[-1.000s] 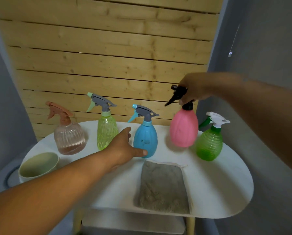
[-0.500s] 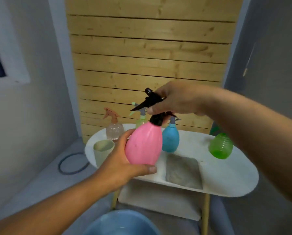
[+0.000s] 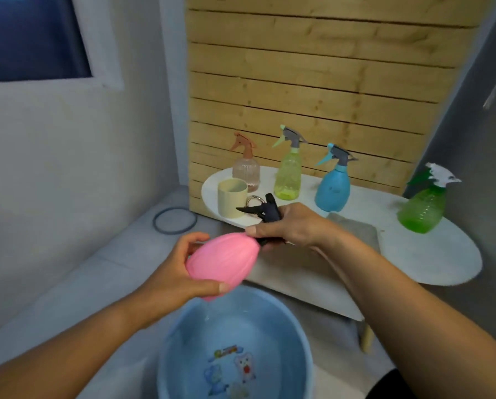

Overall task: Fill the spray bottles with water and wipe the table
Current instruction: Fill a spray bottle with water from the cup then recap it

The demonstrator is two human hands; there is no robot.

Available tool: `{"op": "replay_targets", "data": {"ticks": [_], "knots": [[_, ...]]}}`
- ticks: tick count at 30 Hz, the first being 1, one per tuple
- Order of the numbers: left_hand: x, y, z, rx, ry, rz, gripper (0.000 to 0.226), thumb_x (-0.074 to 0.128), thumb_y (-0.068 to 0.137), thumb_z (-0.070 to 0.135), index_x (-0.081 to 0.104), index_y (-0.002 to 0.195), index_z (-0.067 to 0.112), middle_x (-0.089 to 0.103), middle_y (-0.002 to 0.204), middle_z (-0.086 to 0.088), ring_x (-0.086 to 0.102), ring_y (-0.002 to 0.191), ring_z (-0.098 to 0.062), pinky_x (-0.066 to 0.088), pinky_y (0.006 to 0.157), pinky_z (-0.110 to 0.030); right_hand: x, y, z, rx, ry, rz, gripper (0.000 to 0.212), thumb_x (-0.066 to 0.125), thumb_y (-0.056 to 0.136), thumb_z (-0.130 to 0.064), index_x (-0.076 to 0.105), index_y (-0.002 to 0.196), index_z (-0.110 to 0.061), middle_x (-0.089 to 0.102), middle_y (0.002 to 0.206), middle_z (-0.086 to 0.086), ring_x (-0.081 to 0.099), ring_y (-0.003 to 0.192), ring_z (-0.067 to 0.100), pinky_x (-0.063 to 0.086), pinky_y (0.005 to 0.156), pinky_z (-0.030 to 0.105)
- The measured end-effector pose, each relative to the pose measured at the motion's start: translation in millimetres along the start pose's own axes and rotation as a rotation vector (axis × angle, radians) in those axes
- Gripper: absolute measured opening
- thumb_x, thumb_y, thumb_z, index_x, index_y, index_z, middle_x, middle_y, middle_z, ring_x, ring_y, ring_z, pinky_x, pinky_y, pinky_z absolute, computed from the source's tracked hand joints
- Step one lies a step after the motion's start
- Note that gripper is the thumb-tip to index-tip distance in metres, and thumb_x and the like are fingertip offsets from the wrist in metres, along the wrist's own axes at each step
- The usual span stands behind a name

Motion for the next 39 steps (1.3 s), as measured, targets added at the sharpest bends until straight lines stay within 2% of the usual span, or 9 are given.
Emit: {"op": "replay_targets", "data": {"ticks": [5,12,18,22,25,30,33,35,39], "knots": [[-7.4,-0.7,-4.7,-0.075,-0.257,-0.013,0.077,0.095,0.051,0.050,0.060,0.120,0.048,0.061,0.130,0.003,0.069,0.108,-0.011,0.060,0.078,-0.031,0.1,-3.5,1.7,-0.070,0.132,0.000,0.029,0.093,0.066,-0.014,0.076,0.087,-0.003,0.075,0.075,0.005,0.072,0.068,0.016,0.057,0.065,0.019],[-22.2,-0.3,-2.8,-0.246,-0.499,-0.133,0.101,0.087,0.051,0.077,0.056,0.137,0.033,0.068,0.131,-0.008,0.074,0.107,-0.033,0.063,0.076,-0.043,4.6,-11.5,4.2,-0.023,0.256,-0.044,0.030,0.088,0.071,-0.005,0.072,0.096,0.002,0.076,0.085,0.012,0.074,0.076,0.022,0.063,0.071,0.028],[-27.0,-3.1,3.2,-0.024,-0.136,-0.141,0.102,0.102,0.047,0.048,0.044,0.128,0.070,0.059,0.121,0.033,0.068,0.108,0.000,0.061,0.079,-0.024,9.1,-5.7,17.9,0.166,0.342,-0.034,0.016,0.088,0.072,-0.016,0.078,0.084,-0.012,0.078,0.090,0.012,0.075,0.067,0.020,0.063,0.068,0.027],[-23.1,-2.3,-7.4,-0.163,-0.282,-0.163,0.094,0.089,0.052,0.072,0.060,0.135,0.039,0.073,0.121,0.007,0.072,0.107,-0.014,0.060,0.086,-0.035,8.4,-4.8,21.6,0.130,0.326,-0.031,0.035,0.090,0.068,-0.011,0.070,0.096,-0.013,0.077,0.091,0.013,0.076,0.083,0.027,0.056,0.096,0.039],[-14.9,-0.8,-7.5,-0.300,-0.381,-0.156,0.076,0.073,0.060,0.084,0.075,0.118,0.036,0.075,0.110,-0.006,0.071,0.089,-0.020,0.058,0.069,-0.034,10.2,-5.2,22.1,0.133,0.331,-0.054,0.047,0.090,0.068,-0.008,0.065,0.108,-0.012,0.077,0.091,0.013,0.075,0.086,0.028,0.052,0.103,0.047],[-11.6,-1.8,-9.2,-0.274,-0.397,-0.186,0.094,0.087,0.047,0.078,0.056,0.132,0.051,0.063,0.134,0.003,0.074,0.106,-0.026,0.063,0.080,-0.043,11.1,-5.5,25.1,0.190,0.296,-0.010,0.015,0.091,0.065,-0.016,0.078,0.070,-0.021,0.078,0.090,0.012,0.075,0.083,0.027,0.048,0.104,0.048],[-11.0,-3.8,-3.9,-0.133,-0.122,-0.198,0.103,0.101,0.041,0.053,0.044,0.126,0.067,0.058,0.121,0.025,0.068,0.105,-0.001,0.062,0.076,-0.026,10.2,-6.6,27.3,0.228,0.280,-0.009,0.019,0.087,0.072,-0.015,0.079,0.060,-0.026,0.078,0.089,0.012,0.073,0.084,0.027,0.046,0.107,0.048],[-11.5,-2.7,-5.3,-0.103,-0.062,-0.136,0.097,0.101,0.041,0.050,0.048,0.122,0.063,0.062,0.113,0.028,0.066,0.102,0.004,0.061,0.075,-0.023,8.7,-7.4,28.1,0.216,0.289,-0.027,0.014,0.088,0.071,-0.011,0.078,0.071,-0.020,0.076,0.087,0.012,0.072,0.087,0.029,0.042,0.109,0.050],[-12.0,1.5,-8.8,-0.234,-0.232,-0.185,0.094,0.095,0.053,0.061,0.060,0.135,0.032,0.073,0.124,0.005,0.070,0.114,-0.018,0.060,0.092,-0.040,-1.0,-8.1,23.8,0.141,0.270,-0.008,0.044,0.089,0.068,-0.004,0.067,0.107,-0.008,0.077,0.094,0.015,0.074,0.087,0.028,0.044,0.109,0.051]]}}
Point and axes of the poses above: each hand's wrist, its own y-axis towards the middle knuckle, its own x-axis out of the palm, z = x × y, the point moved 2 cm from there along y, towards the middle knuckle
